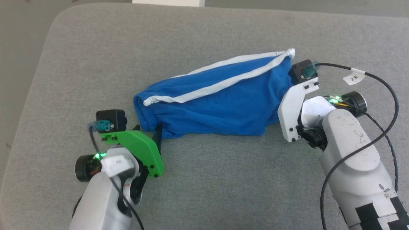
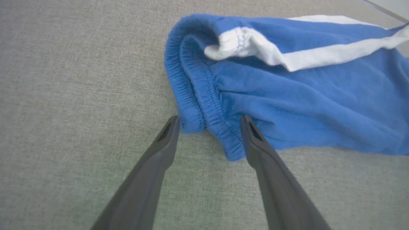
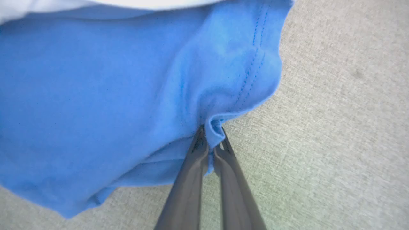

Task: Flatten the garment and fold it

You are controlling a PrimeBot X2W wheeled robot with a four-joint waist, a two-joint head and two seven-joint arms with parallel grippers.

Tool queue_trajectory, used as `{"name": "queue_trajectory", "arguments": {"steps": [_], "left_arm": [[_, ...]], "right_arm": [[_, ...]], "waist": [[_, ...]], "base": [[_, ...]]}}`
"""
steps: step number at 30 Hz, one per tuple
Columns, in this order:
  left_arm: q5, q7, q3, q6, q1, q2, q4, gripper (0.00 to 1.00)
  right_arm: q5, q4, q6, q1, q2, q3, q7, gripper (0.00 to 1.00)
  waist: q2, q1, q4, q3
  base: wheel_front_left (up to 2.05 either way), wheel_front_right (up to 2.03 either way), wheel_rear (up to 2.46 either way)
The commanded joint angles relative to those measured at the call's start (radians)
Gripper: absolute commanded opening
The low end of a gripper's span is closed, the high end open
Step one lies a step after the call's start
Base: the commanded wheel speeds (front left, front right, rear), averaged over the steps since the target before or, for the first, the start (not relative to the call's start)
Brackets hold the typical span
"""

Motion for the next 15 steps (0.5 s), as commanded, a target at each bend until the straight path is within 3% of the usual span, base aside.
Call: {"name": "queue_trajectory", "arguments": {"steps": [1,6,7,8,9,15], "left_arm": [[0.001,0.01,-0.002,-0.003,-0.028,0.008,0.036,1.0],[-0.008,0.05,-0.011,-0.016,-0.079,0.016,0.155,1.0],[-0.011,0.05,-0.01,-0.017,-0.084,0.015,0.168,0.67],[-0.013,0.051,-0.013,-0.022,-0.088,0.016,0.184,0.25],[-0.02,0.053,-0.014,-0.028,-0.09,0.013,0.194,0.0],[-0.042,0.042,-0.018,-0.053,-0.089,0.01,0.218,0.0]], "right_arm": [[0.006,-0.002,-0.001,0.007,-0.004,0.009,0.006,0.0],[0.017,-0.015,-0.001,0.001,-0.003,0.032,0.008,0.0],[0.019,-0.016,-0.001,0.001,-0.003,0.036,0.007,0.0],[0.021,-0.018,-0.001,0.001,-0.004,0.04,0.007,0.0],[0.023,-0.019,-0.001,0.002,-0.004,0.043,0.007,0.0],[0.036,-0.027,-0.001,0.008,-0.015,0.052,0.008,0.0]], "waist": [[0.0,0.0,-0.01,0.013],[0.0,0.0,-0.025,0.029],[0.0,0.0,-0.026,0.03],[0.0,0.0,-0.029,0.031],[0.0,0.0,-0.03,0.032],[0.0,0.0,-0.03,0.027]], "base": [[0.0,0.0,0.0],[0.0,0.0,0.0],[0.0,0.0,0.0],[0.0,0.0,0.0],[0.0,0.0,0.0],[0.0,0.0,0.0]]}}
